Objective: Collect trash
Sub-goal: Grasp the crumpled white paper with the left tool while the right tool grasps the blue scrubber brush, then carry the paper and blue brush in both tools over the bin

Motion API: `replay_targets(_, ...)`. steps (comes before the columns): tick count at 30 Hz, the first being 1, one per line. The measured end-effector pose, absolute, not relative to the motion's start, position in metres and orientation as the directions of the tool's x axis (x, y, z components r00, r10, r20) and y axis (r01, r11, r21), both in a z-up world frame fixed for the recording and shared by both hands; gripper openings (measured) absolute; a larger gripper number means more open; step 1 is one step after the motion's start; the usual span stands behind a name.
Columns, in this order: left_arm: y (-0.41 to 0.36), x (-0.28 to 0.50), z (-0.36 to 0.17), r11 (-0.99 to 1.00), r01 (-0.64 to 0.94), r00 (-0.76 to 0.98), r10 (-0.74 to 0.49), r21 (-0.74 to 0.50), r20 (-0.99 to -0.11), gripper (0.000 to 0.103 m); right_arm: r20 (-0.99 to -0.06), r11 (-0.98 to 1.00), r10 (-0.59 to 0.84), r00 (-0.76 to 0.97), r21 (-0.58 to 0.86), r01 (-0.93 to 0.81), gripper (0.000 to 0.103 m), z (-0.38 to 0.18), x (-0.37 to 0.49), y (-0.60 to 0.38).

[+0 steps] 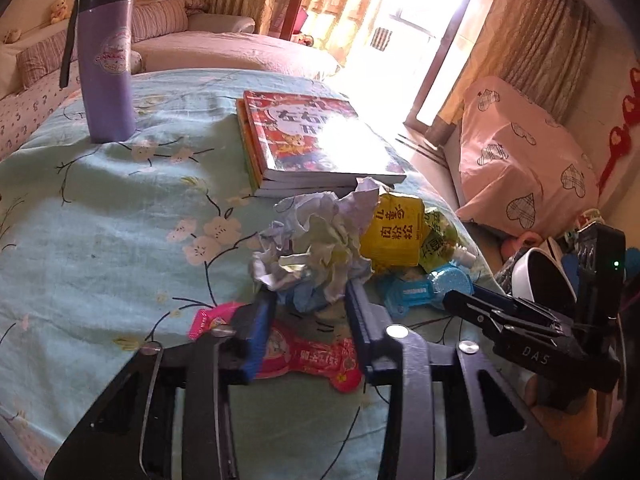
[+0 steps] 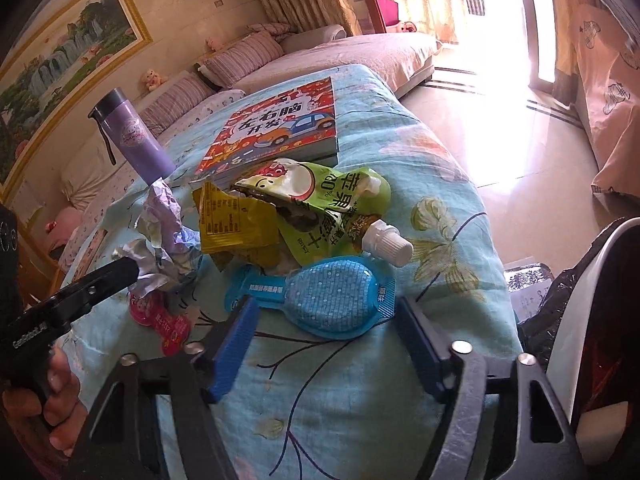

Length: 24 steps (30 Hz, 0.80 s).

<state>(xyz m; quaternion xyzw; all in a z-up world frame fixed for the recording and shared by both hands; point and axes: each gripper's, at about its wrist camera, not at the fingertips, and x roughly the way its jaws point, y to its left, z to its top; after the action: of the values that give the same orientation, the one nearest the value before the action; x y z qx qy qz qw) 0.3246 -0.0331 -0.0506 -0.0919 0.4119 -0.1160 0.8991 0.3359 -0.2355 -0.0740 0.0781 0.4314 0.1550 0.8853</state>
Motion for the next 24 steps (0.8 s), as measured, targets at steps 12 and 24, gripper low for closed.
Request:
replay_targets(12, -0.032, 0.282, -0.048, 0.94, 0.161, 0.636, -0.332, -0.3, -0.697, 0.008, -0.702, 0.914, 0.405, 0.586, 0.327, -0.24, 0.002, -0.063, 0.292, -0.242)
replay_targets(24, -0.038, 0.23, -0.046, 0.925, 0.192, 0.618, -0.374, -0.329, -0.691, 0.008, -0.716, 0.901, 0.433, 0.547, 0.323, -0.29, 0.008, -0.066, 0.252, -0.23)
